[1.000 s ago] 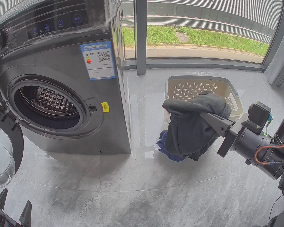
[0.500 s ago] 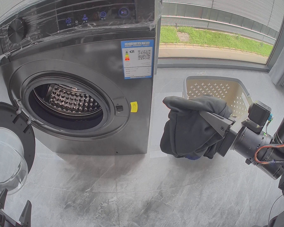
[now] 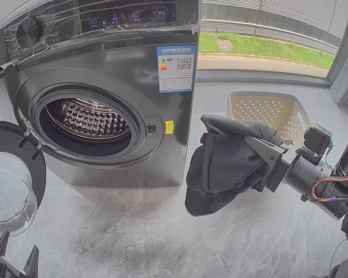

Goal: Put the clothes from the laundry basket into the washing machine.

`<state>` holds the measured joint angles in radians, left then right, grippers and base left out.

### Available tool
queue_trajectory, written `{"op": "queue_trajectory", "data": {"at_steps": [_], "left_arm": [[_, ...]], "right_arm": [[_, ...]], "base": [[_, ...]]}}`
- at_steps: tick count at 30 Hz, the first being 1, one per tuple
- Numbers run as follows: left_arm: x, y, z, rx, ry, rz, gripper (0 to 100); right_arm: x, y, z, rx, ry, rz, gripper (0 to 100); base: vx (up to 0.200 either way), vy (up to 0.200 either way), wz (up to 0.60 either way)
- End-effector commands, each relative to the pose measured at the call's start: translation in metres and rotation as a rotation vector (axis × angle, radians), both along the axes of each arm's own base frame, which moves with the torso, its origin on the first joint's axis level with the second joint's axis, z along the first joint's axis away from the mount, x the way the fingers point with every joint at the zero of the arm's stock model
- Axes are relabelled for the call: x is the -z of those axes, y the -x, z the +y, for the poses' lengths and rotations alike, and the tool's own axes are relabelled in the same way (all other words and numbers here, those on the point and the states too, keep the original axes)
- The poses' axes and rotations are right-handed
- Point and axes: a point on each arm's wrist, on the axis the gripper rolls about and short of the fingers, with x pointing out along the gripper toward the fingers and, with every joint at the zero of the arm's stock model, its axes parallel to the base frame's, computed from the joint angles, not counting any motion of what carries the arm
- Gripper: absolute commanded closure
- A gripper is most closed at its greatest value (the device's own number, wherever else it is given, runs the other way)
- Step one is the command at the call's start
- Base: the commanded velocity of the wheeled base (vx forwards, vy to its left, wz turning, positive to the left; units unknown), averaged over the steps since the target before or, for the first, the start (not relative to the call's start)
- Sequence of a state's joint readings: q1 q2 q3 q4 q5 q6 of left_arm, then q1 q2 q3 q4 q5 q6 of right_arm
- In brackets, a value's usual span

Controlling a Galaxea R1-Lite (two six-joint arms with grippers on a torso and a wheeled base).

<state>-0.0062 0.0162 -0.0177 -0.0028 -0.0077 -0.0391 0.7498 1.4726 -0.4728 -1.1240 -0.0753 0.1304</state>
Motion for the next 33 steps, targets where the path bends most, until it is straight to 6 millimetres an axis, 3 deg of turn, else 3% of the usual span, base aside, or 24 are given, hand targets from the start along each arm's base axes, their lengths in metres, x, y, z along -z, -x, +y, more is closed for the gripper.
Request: {"op": "queue_trajectory", "data": {"at_steps": [1, 10, 33], "left_arm": [[0.0048, 0.0, 0.0, 0.0, 0.001, 0.0, 0], [0.0048, 0.0, 0.0, 0.0, 0.001, 0.0, 0], [0.0048, 0.0, 0.0, 0.0, 0.001, 0.0, 0]], "right_arm": [[0.0, -0.0005, 0.0001, 0.001, -0.001, 0.001, 100], [0.0019, -0.0022, 0.0016, 0.004, 0.004, 0.007, 100], [0.0029, -0.0027, 0.0014, 0.012, 0.006, 0.011, 100]], "base": [[0.0, 0.0, 0.0], [0.0, 0.0, 0.0], [0.0, 0.183, 0.0]]}}
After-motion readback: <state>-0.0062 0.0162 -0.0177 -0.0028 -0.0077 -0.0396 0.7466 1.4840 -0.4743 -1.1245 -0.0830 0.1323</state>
